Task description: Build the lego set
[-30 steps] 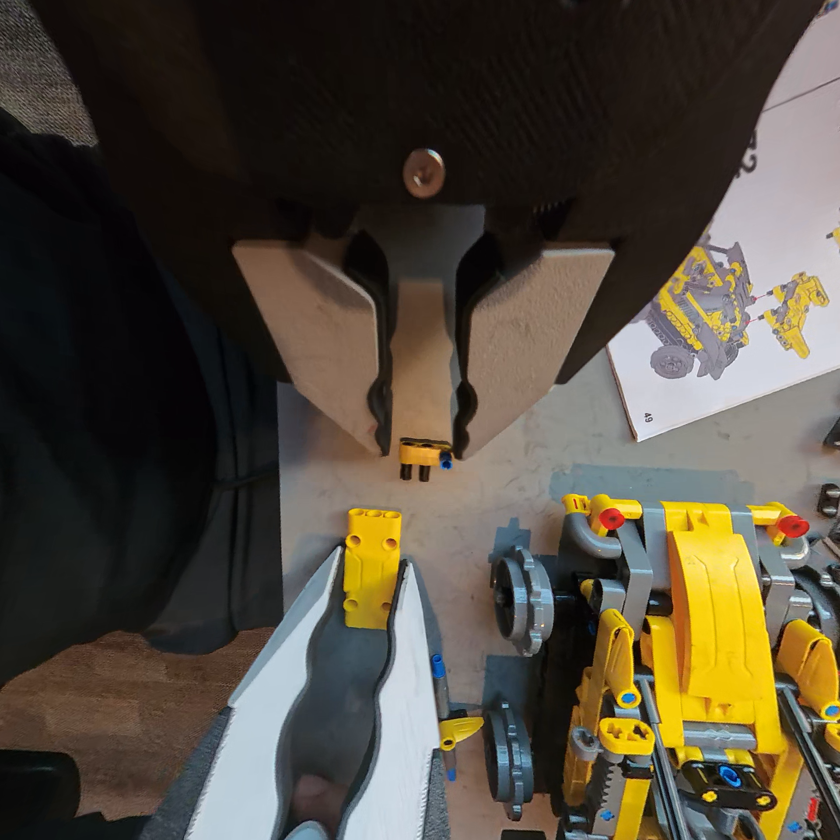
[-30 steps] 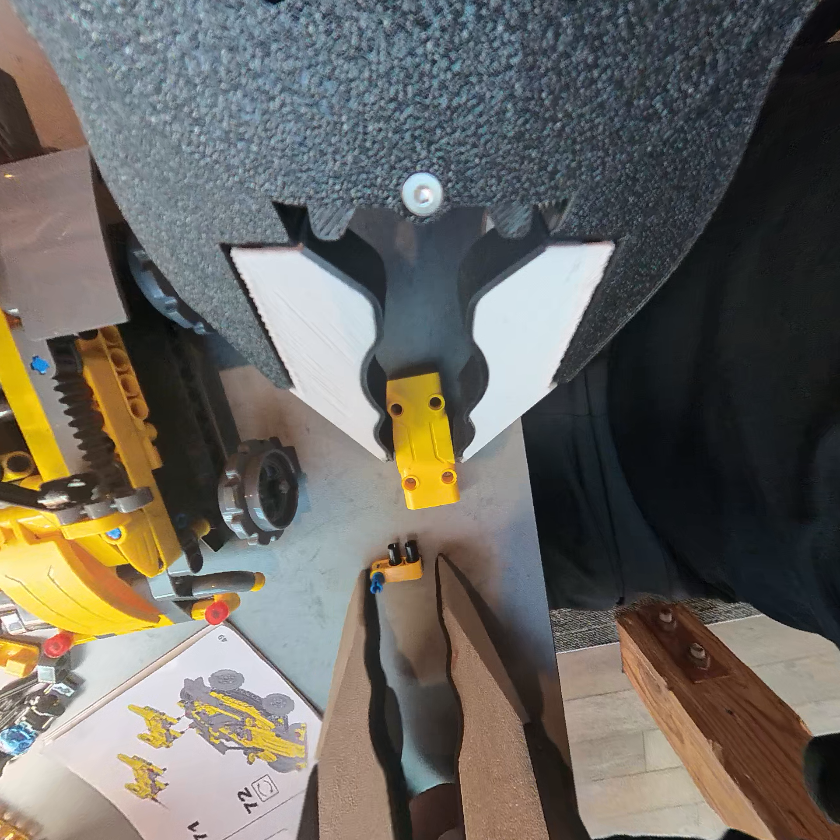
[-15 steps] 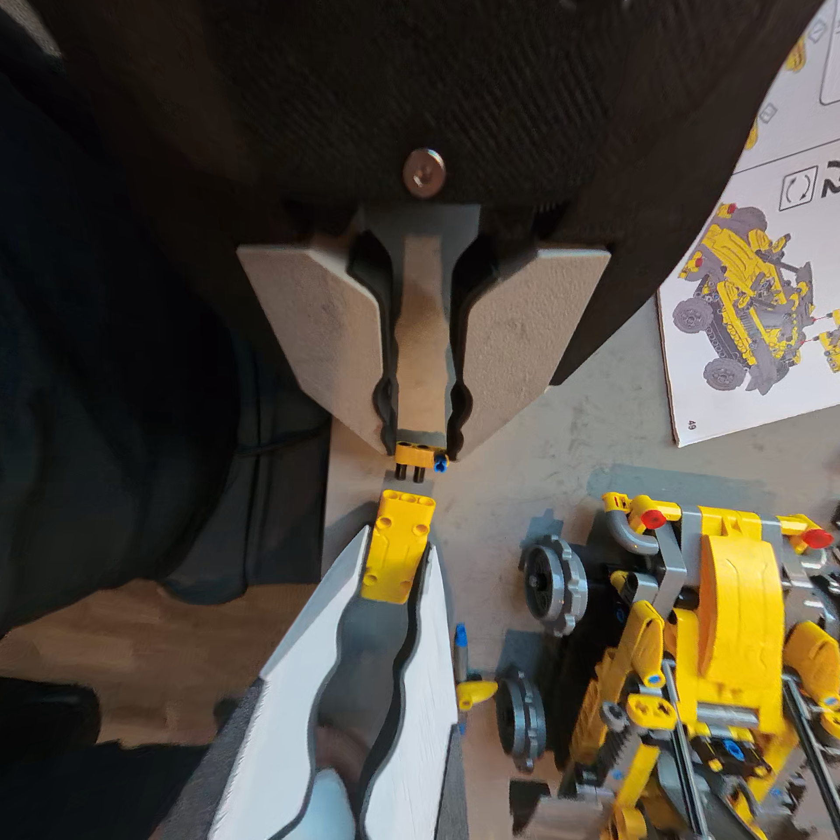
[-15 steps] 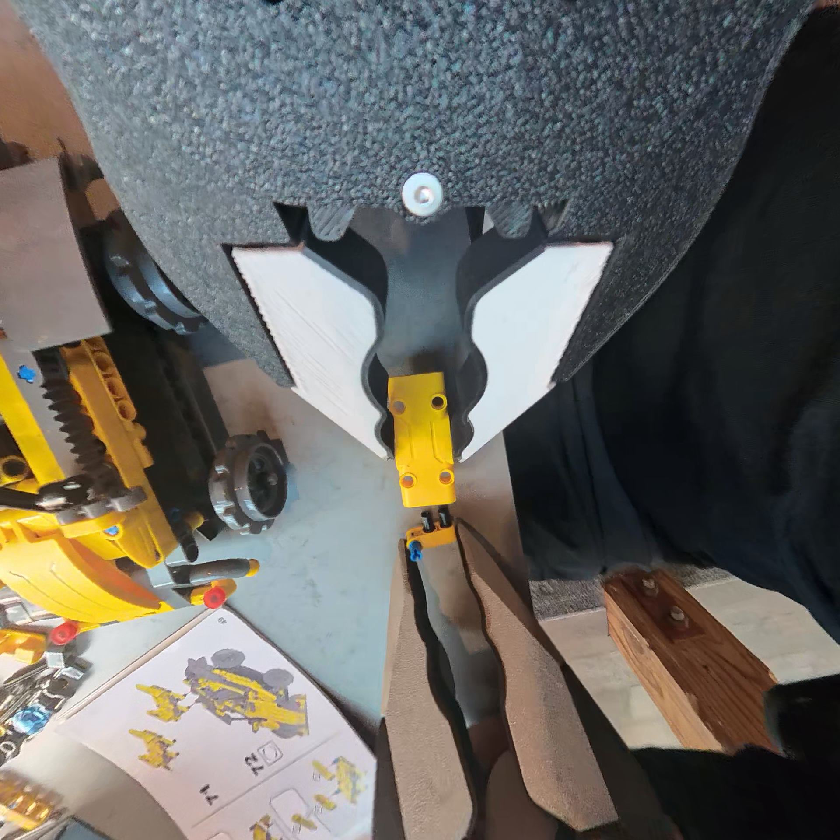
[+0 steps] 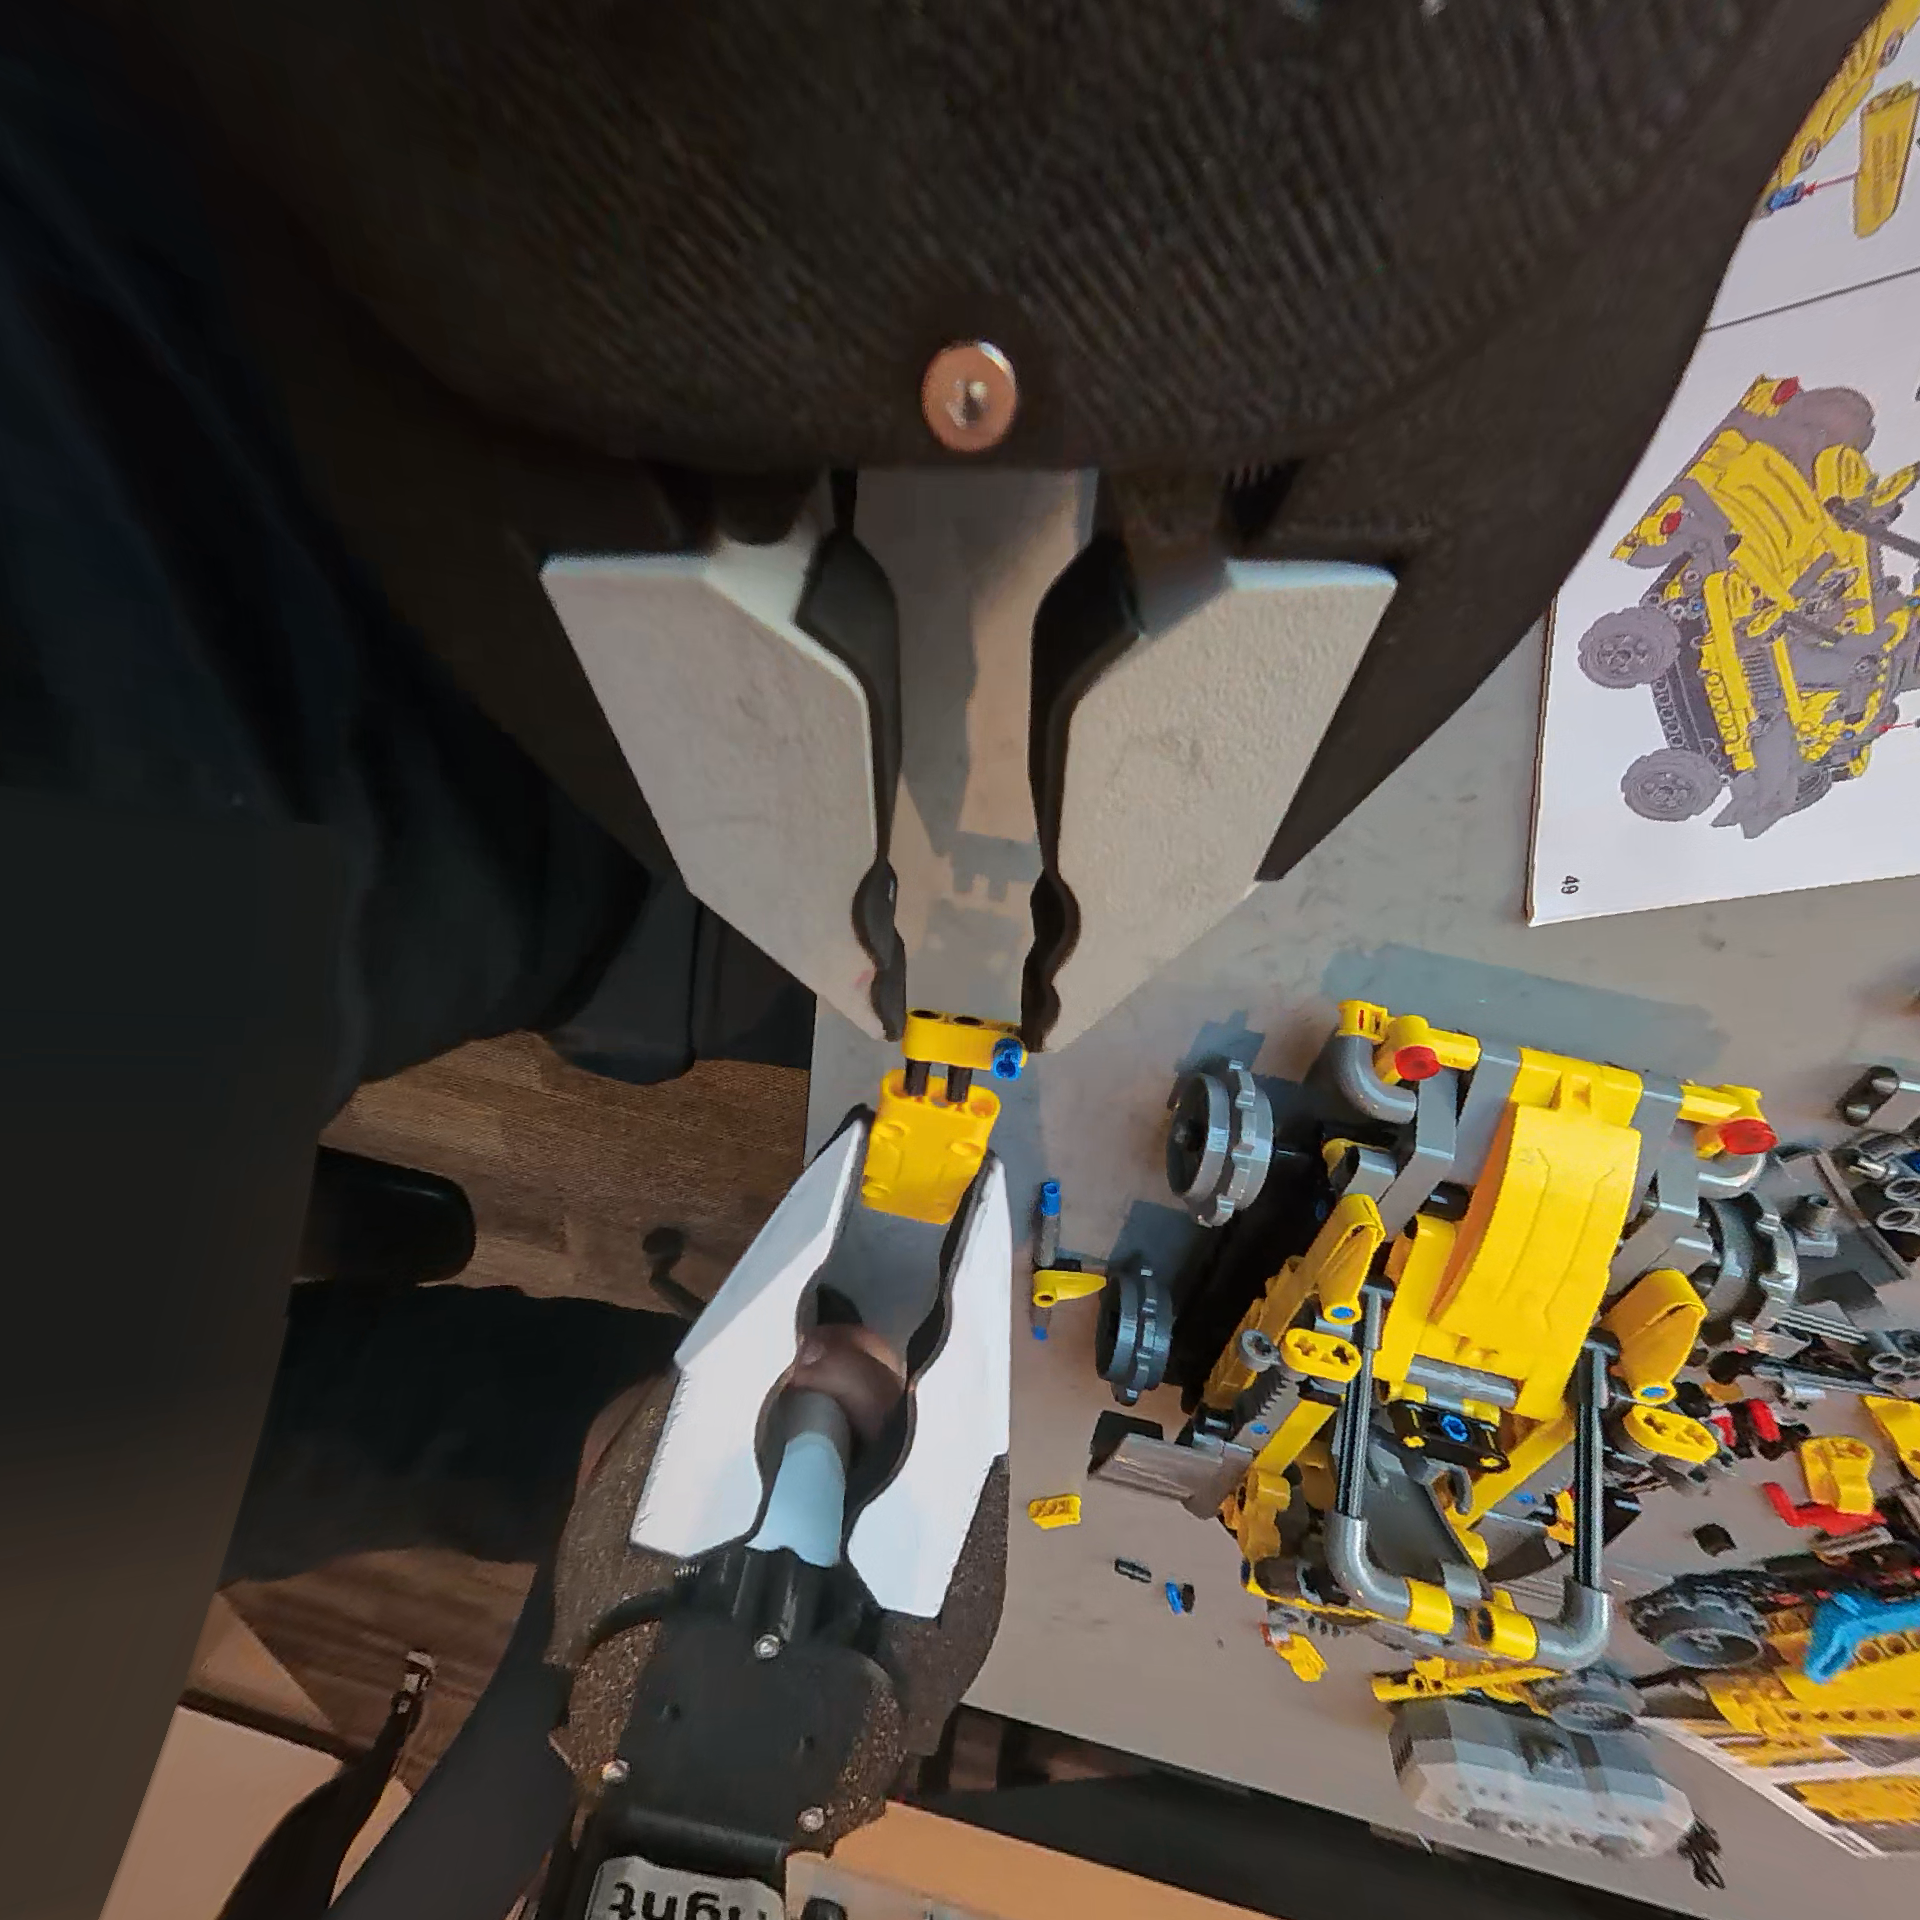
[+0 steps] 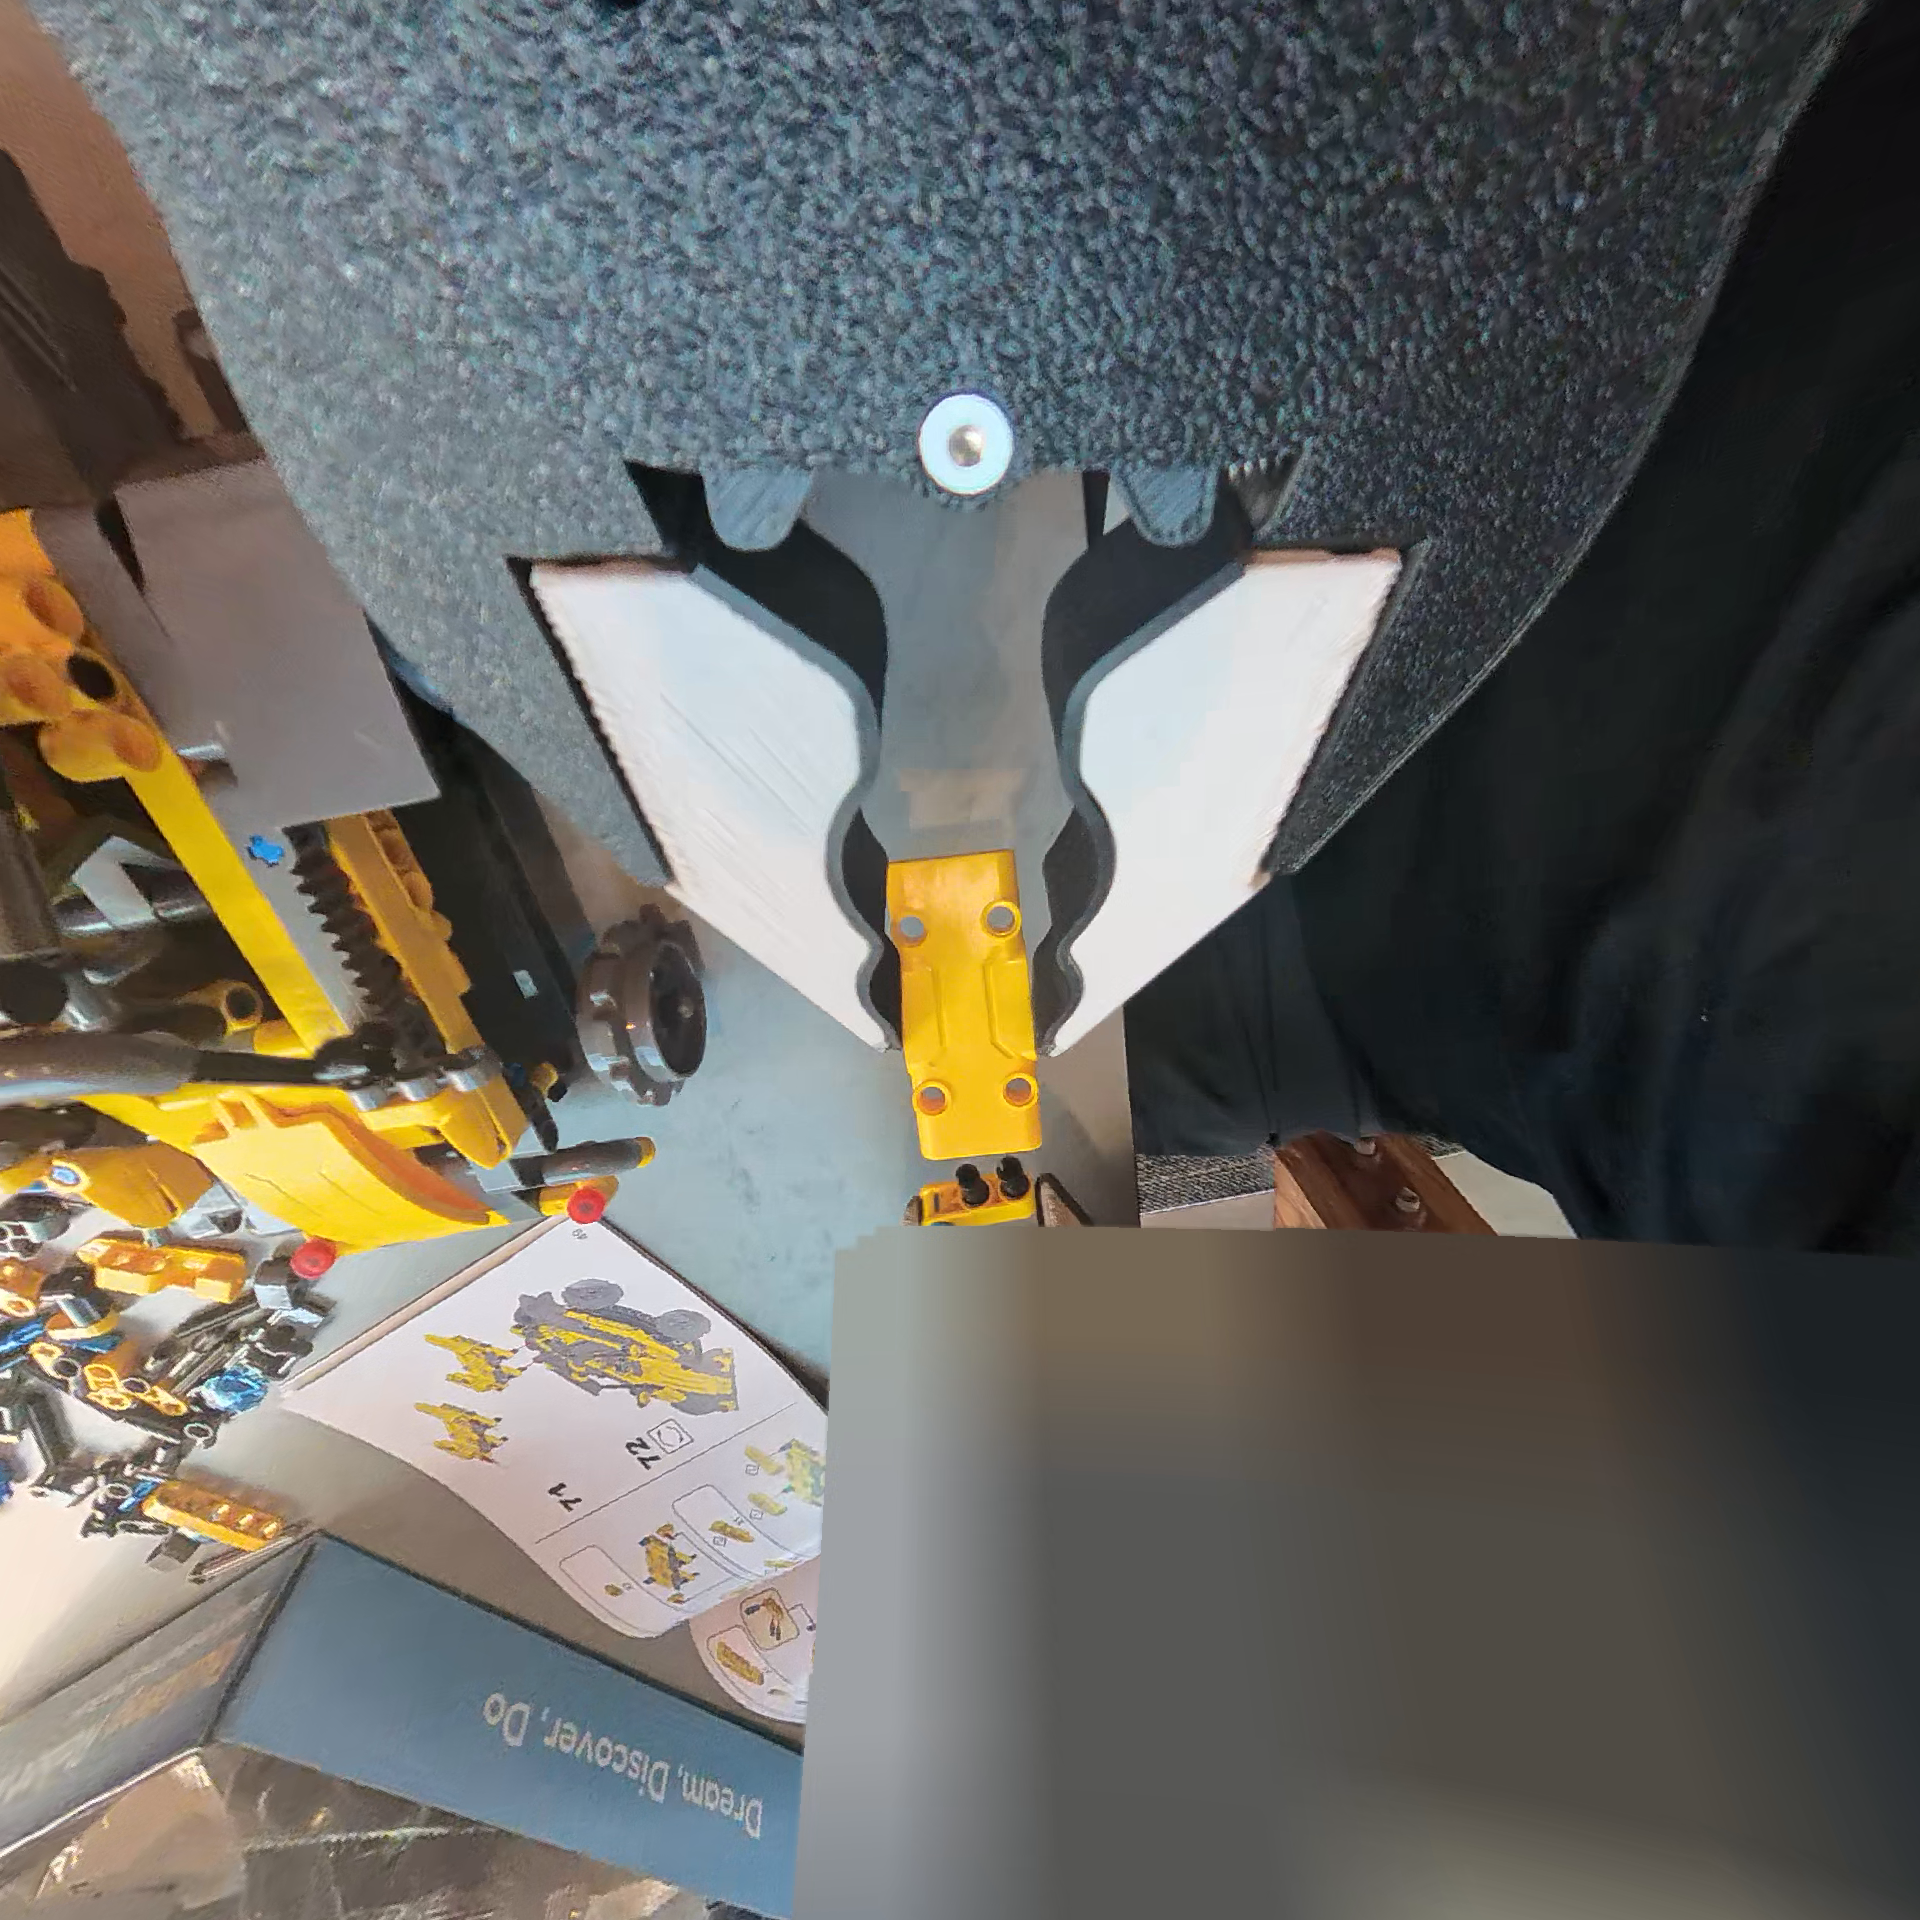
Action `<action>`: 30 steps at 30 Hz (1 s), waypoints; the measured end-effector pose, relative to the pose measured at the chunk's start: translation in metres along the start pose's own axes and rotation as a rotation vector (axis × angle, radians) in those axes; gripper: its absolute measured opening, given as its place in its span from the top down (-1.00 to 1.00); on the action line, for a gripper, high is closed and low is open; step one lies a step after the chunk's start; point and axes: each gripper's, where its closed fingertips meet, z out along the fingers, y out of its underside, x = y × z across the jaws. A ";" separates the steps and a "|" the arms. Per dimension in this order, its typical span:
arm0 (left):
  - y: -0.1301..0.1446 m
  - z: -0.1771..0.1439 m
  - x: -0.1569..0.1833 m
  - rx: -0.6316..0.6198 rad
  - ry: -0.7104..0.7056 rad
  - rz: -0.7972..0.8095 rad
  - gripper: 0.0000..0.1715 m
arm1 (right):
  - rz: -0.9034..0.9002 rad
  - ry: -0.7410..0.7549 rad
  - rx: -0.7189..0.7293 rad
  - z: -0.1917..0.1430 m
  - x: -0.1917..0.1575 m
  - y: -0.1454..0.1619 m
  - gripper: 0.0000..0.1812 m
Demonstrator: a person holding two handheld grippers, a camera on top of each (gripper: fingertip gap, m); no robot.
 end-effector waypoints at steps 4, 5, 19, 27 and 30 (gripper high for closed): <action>0.004 0.001 -0.004 -0.026 -0.026 -0.003 0.77 | -0.003 0.016 -0.022 0.005 0.004 0.001 0.73; 0.006 0.001 -0.005 -0.040 -0.031 -0.002 0.77 | -0.006 0.022 -0.031 0.006 0.005 0.002 0.73; 0.034 0.001 -0.014 -0.207 -0.055 -0.032 0.78 | -0.012 0.037 -0.155 0.027 0.009 0.015 0.73; 0.050 0.007 -0.015 -0.323 -0.081 0.007 0.79 | -0.036 0.027 -0.262 0.035 0.008 0.030 0.73; 0.050 0.007 -0.015 -0.325 -0.084 0.017 0.79 | -0.035 0.023 -0.268 0.036 0.007 0.031 0.73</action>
